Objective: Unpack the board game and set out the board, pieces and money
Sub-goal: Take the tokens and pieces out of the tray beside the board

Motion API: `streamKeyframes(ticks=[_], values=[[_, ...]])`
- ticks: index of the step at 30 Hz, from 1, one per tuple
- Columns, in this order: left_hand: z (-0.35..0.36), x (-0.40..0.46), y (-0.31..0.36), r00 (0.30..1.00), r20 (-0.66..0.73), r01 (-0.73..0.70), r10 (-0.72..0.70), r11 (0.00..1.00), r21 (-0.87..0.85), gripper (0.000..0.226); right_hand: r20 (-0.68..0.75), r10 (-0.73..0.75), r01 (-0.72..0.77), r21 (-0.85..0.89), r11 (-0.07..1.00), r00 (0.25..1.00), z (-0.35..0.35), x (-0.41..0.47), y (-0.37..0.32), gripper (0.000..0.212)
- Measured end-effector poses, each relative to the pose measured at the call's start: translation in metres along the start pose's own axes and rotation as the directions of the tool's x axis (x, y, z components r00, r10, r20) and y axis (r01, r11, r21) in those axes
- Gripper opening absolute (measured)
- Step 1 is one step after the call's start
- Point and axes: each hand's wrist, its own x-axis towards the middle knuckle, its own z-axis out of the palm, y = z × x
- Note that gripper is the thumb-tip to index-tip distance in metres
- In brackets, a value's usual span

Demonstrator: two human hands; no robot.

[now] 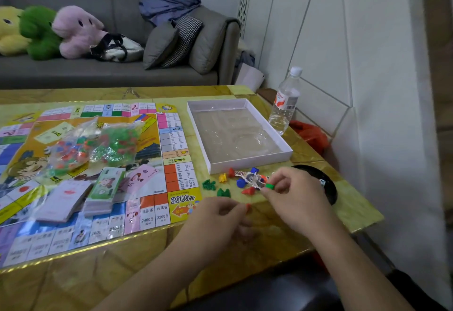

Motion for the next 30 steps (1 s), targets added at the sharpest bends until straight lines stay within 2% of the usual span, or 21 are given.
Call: streamKeyframes(ticks=[2, 4, 6, 8, 10, 11, 13, 15, 19, 22, 26, 30], values=[[0.010, 0.010, 0.004, 1.000, -0.024, 0.017, -0.019, 0.993, -0.116, 0.025, 0.087, -0.044, 0.028, 0.181, 0.983, 0.995, 0.008, -0.007, -0.009, 0.008], [0.016, 0.022, 0.003, 0.995, -0.102, -0.016, 0.013, 1.000, -0.025, 0.026, 0.264, -0.114, 0.041, 0.268, 0.962, 0.958, 0.014, -0.010, -0.012, 0.012], [0.015, 0.030, 0.000, 0.983, -0.183, -0.005, 0.022, 0.996, 0.093, 0.028, 0.328, -0.136, 0.047, 0.266, 0.963, 0.935, 0.011, -0.002, -0.009, 0.015], [0.010, 0.035, -0.005, 0.985, -0.174, 0.018, -0.010, 0.999, 0.044, 0.027, 0.216, -0.082, 0.037, 0.206, 0.978, 0.973, 0.005, 0.012, 0.000, 0.014], [0.004, 0.033, -0.006, 0.992, -0.121, 0.045, -0.047, 0.999, -0.022, 0.023, 0.053, -0.035, 0.036, -0.004, 0.999, 0.998, 0.003, 0.032, 0.014, 0.021], [0.000, 0.033, -0.006, 0.993, -0.107, 0.048, -0.047, 0.999, 0.009, 0.021, 0.037, -0.041, 0.046, -0.135, 0.990, 0.998, 0.004, 0.043, 0.021, 0.026], [-0.005, 0.032, -0.007, 0.994, -0.109, 0.032, -0.021, 0.994, 0.101, 0.022, 0.113, -0.051, 0.087, -0.340, 0.936, 0.992, 0.012, 0.058, 0.030, 0.036], [-0.008, 0.032, -0.006, 0.992, -0.122, 0.008, 0.010, 0.988, 0.151, 0.026, 0.151, -0.030, 0.091, -0.412, 0.907, 0.988, 0.022, 0.066, 0.035, 0.033], [-0.009, 0.030, -0.008, 0.982, -0.162, -0.047, 0.093, 0.963, 0.265, 0.026, 0.039, -0.110, 0.117, -0.384, 0.916, 0.993, 0.023, 0.070, 0.032, 0.011], [-0.009, 0.033, -0.010, 0.968, -0.211, -0.078, 0.136, 0.962, 0.262, 0.014, 0.000, -0.167, 0.158, -0.321, 0.934, 0.986, 0.012, 0.072, 0.031, 0.029], [-0.002, 0.043, 0.000, 0.952, -0.214, -0.156, 0.218, 0.949, 0.273, 0.009, -0.036, -0.079, 0.078, -0.030, 0.996, 0.996, -0.006, 0.071, 0.032, 0.015], [0.018, 0.070, 0.019, 0.939, -0.199, -0.211, 0.279, 0.928, 0.309, 0.014, -0.074, -0.061, 0.059, -0.035, 0.998, 0.995, -0.013, 0.072, 0.036, 0.016]])
